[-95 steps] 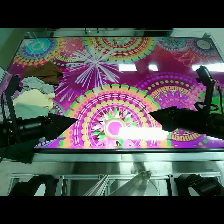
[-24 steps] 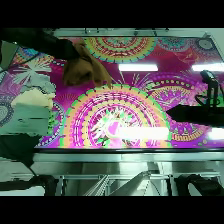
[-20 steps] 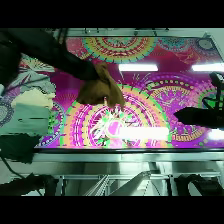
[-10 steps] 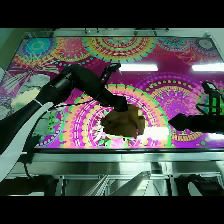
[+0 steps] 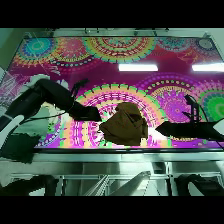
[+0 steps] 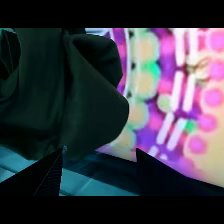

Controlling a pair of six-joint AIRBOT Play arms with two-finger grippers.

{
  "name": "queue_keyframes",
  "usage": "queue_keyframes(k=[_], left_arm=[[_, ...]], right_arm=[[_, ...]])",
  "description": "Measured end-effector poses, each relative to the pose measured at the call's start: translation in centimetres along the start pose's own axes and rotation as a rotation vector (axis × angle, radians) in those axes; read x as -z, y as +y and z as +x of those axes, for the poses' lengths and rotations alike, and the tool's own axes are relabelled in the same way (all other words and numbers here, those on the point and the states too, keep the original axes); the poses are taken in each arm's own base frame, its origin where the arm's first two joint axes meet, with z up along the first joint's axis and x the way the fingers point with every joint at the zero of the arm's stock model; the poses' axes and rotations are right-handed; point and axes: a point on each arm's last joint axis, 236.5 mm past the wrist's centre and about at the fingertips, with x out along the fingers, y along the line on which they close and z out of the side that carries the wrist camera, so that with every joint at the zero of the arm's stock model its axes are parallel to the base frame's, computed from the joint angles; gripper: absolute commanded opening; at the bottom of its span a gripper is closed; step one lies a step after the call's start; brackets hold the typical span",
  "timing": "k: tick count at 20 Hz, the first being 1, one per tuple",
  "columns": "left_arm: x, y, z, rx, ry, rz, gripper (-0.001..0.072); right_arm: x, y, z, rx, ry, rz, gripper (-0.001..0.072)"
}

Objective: Fold the shirts.

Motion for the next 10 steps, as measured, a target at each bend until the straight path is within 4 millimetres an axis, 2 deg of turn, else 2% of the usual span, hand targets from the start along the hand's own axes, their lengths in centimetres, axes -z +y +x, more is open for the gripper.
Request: queue_keyframes(k=[2, 5, 6, 7, 8, 9, 10], left_arm=[[1.2, 1.3, 1.6, 0.032, -0.008, -0.064, 0.0694], [1.8, 2.4, 4.1, 0.074, 0.004, -0.128, 0.0694], [1.8, 2.6, 4.9, 0.081, 0.017, -0.139, 0.0693], [1.8, 2.7, 5.7, 0.091, 0.032, -0.145, 0.0671], [1.6, 2.7, 6.4, 0.098, 0.045, -0.145, 0.0463], [1.1, 2.4, 7.1, 0.108, 0.054, -0.139, 0.0222], [0.7, 2.0, 7.5, 0.115, 0.060, -0.128, 0.0019]], right_arm=[[0.0, 0.2, 2.1, -0.064, 0.035, 0.043, 0.0500], [0.1, 0.6, 5.3, -0.168, 0.093, 0.116, 0.0498], [0.3, 0.8, 6.2, -0.198, 0.112, 0.138, 0.0386], [0.4, 1.0, 7.1, -0.233, 0.126, 0.158, 0.0228], [0.5, 1.5, 7.7, -0.275, 0.138, 0.170, 0.0142], [0.5, 2.0, 8.1, -0.313, 0.141, 0.175, 0.0068], [0.3, 2.7, 8.2, -0.360, 0.137, 0.176, 0.0019]])
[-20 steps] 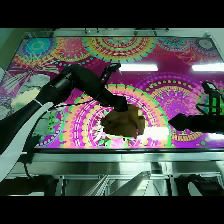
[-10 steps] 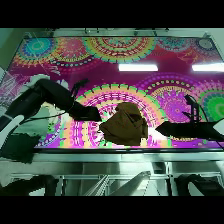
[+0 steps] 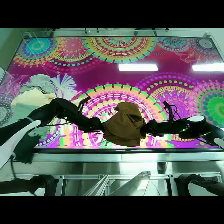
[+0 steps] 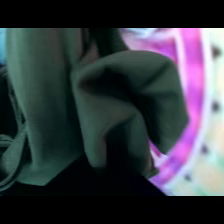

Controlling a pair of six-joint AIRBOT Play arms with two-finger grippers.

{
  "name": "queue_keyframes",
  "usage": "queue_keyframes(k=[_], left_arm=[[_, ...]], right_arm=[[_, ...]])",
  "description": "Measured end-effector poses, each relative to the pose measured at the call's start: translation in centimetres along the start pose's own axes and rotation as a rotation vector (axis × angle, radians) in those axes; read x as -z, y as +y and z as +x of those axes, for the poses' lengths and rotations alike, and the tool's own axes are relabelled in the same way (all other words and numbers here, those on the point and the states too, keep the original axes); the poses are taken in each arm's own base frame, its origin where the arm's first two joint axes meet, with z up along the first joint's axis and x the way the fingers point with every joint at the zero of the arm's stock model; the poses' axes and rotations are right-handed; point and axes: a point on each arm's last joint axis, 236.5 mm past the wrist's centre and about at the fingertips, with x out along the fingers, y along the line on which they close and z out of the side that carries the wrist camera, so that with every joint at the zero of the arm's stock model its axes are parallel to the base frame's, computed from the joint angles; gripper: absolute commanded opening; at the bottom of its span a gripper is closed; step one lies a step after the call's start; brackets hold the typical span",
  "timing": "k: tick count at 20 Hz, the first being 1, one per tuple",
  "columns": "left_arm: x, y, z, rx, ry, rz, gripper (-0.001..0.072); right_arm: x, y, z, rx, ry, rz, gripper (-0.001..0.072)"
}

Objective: Fold the shirts.

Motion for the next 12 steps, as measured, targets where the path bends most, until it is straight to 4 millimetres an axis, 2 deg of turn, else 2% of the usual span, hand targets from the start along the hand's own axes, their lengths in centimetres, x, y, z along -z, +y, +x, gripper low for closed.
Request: queue_keyframes(k=[3, 5, 6, 7, 9, 12], left_arm=[[-1.8, -2.2, 0.8, 0.019, 0.003, 0.068, 0.0024], [-2.8, -4.6, -0.1, 0.047, -0.001, 0.127, 0.0024], [-3.3, -5.9, -1.2, 0.060, -0.019, 0.162, 0.0024], [-3.8, -7.2, -2.6, 0.073, -0.045, 0.194, 0.0024], [-4.4, -9.8, -6.6, 0.098, -0.115, 0.264, 0.0023], [-3.8, -13.7, -14.1, 0.115, -0.259, 0.364, 0.0024]], right_arm=[[-0.8, 2.5, 0.0, -0.125, -0.027, -0.025, 0.0018], [-1.5, 4.6, -1.2, -0.201, -0.061, -0.060, 0.0018], [-2.0, 5.8, -2.3, -0.237, -0.086, -0.086, 0.0018], [-2.6, 7.0, -3.8, -0.273, -0.118, -0.117, 0.0018], [-3.8, 10.6, -8.1, -0.374, -0.211, -0.203, 0.0019], [-3.8, 17.6, -17.1, -0.562, -0.395, -0.393, 0.0019]])
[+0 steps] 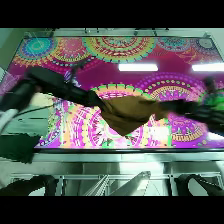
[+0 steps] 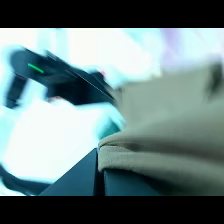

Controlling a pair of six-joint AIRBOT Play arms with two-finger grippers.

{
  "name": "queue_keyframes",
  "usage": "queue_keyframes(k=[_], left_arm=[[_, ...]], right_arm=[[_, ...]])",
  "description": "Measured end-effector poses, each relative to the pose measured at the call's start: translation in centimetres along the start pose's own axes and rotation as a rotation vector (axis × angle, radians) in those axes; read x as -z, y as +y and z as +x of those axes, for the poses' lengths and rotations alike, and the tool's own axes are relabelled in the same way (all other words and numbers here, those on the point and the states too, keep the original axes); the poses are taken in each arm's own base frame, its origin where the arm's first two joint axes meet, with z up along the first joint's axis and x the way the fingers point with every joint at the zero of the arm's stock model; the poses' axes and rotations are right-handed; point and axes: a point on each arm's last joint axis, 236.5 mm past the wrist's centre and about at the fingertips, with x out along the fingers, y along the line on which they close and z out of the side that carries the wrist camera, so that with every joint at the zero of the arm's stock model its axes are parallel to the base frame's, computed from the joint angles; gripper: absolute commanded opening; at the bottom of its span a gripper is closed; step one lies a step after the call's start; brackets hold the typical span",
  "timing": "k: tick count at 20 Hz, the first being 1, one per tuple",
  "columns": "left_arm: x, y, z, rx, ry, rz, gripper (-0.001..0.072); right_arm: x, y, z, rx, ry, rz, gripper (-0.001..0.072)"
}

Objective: Fold the shirts.

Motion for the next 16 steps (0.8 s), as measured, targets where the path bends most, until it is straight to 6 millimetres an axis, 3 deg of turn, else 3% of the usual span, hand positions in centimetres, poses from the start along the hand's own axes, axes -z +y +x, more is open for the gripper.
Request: queue_keyframes(k=[2, 5, 7, 9, 10, 12, 14, 16], left_arm=[[-0.8, -2.9, -4.7, -0.010, -0.100, 0.065, 0.0024], [-0.4, -7.4, -11.1, -0.048, -0.255, 0.173, 0.0025], [0.4, -9.8, -14.5, -0.083, -0.355, 0.233, 0.0026], [1.3, -11.5, -17.6, -0.131, -0.455, 0.280, 0.0026], [1.4, -11.6, -18.7, -0.155, -0.493, 0.285, 0.0026], [1.3, -10.7, -19.8, -0.190, -0.530, 0.263, 0.0026], [1.0, -8.0, -19.1, -0.200, -0.497, 0.205, 0.0027], [0.6, -4.1, -17.0, -0.189, -0.433, 0.133, 0.0027]], right_arm=[[-2.4, 6.5, -2.1, -0.107, -0.104, -0.147, 0.0019], [-2.8, 14.7, -3.9, -0.246, -0.192, -0.320, 0.0019], [-2.1, 18.6, -4.6, -0.320, -0.212, -0.400, 0.0019], [-2.2, 20.6, -4.9, -0.347, -0.228, -0.446, 0.0019], [-2.8, 20.6, -4.7, -0.326, -0.244, -0.452, 0.0019], [-4.6, 18.1, -3.9, -0.211, -0.267, -0.419, 0.0019], [-6.3, 14.0, -2.5, -0.066, -0.271, -0.378, 0.0019], [-7.8, 8.7, -1.1, 0.082, -0.265, -0.331, 0.0019]])
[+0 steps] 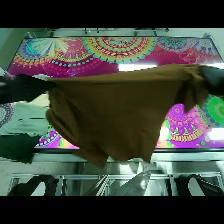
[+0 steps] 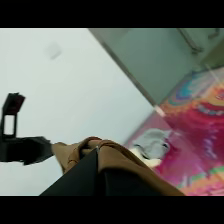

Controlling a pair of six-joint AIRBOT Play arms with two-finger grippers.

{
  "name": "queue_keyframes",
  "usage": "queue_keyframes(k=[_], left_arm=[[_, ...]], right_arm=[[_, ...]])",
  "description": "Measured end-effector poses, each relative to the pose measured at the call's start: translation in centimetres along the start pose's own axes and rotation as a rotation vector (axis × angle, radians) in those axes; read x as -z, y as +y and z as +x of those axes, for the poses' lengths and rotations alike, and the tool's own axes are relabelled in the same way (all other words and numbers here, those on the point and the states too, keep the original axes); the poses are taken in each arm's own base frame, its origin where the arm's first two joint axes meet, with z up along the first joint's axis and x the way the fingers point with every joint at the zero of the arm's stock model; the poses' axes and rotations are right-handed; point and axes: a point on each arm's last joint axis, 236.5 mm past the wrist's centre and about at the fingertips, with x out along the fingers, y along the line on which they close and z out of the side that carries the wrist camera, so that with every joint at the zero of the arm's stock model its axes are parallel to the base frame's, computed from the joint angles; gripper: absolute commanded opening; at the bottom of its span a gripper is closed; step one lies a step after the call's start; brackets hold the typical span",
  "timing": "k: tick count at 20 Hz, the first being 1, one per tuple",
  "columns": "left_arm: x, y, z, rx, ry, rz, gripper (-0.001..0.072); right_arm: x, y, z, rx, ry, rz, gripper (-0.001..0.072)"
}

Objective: Fold the shirts.

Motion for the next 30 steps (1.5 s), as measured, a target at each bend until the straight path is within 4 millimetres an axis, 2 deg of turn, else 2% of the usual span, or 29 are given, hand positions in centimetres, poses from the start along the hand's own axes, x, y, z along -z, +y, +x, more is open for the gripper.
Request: queue_keyframes(k=[2, 3, 4, 5, 6, 7, 8, 10, 11, 12, 13, 15, 19, 24, 27, 30], left_arm=[[1.4, 3.9, 3.5, 0.002, 0.072, -0.065, 0.0033], [2.1, 5.8, 5.4, 0.000, 0.100, -0.098, 0.0070], [2.6, 7.9, 7.3, -0.009, 0.120, -0.127, 0.0300], [3.3, 10.2, 9.1, -0.035, 0.142, -0.146, 0.0578], [3.4, 12.2, 10.7, -0.050, 0.151, -0.166, 0.0711], [3.4, 13.4, 11.8, -0.046, 0.166, -0.182, 0.0714], [3.3, 14.6, 12.7, -0.049, 0.175, -0.189, 0.0714], [2.2, 17.4, 13.7, -0.070, 0.166, -0.207, 0.0713], [1.7, 18.4, 13.8, -0.067, 0.167, -0.217, 0.0712], [1.4, 19.2, 13.9, -0.062, 0.174, -0.230, 0.0712], [1.5, 20.1, 13.9, -0.059, 0.184, -0.246, 0.0712], [2.5, 21.5, 14.0, -0.044, 0.222, -0.298, 0.0712], [7.1, 22.8, 15.9, -0.011, 0.325, -0.406, 0.0695], [11.8, 21.2, 19.8, 0.035, 0.457, -0.447, 0.0695], [13.5, 19.8, 21.4, 0.057, 0.515, -0.439, 0.0695], [15.0, 18.9, 22.5, 0.063, 0.564, -0.445, 0.0695]], right_arm=[[1.3, -6.1, 1.9, 0.147, 0.035, 0.030, 0.0019], [2.0, -9.2, 2.6, 0.217, 0.049, 0.042, 0.0018], [2.8, -12.6, 3.2, 0.291, 0.060, 0.054, 0.0019], [3.1, -16.4, 3.4, 0.379, 0.053, 0.060, 0.0018], [3.5, -19.2, 3.5, 0.438, 0.059, 0.063, 0.0044], [4.0, -21.4, 3.7, 0.472, 0.075, 0.062, 0.0314], [4.2, -23.1, 3.9, 0.493, 0.087, 0.062, 0.0525], [3.2, -26.2, 3.2, 0.556, 0.071, 0.063, 0.0522], [2.6, -27.1, 2.7, 0.574, 0.067, 0.074, 0.0520], [2.2, -27.6, 2.0, 0.588, 0.069, 0.090, 0.0451], [2.2, -28.1, 1.1, 0.607, 0.086, 0.110, 0.0347], [3.1, -28.6, -1.1, 0.640, 0.154, 0.163, 0.0345], [10.5, -27.7, -5.0, 0.686, 0.357, 0.352, 0.0351], [20.6, -25.0, -9.4, 0.764, 0.453, 0.606, 0.0367], [24.9, -24.0, -11.2, 0.801, 0.479, 0.704, 0.0367], [27.4, -23.2, -11.6, 0.807, 0.514, 0.736, 0.0368]])
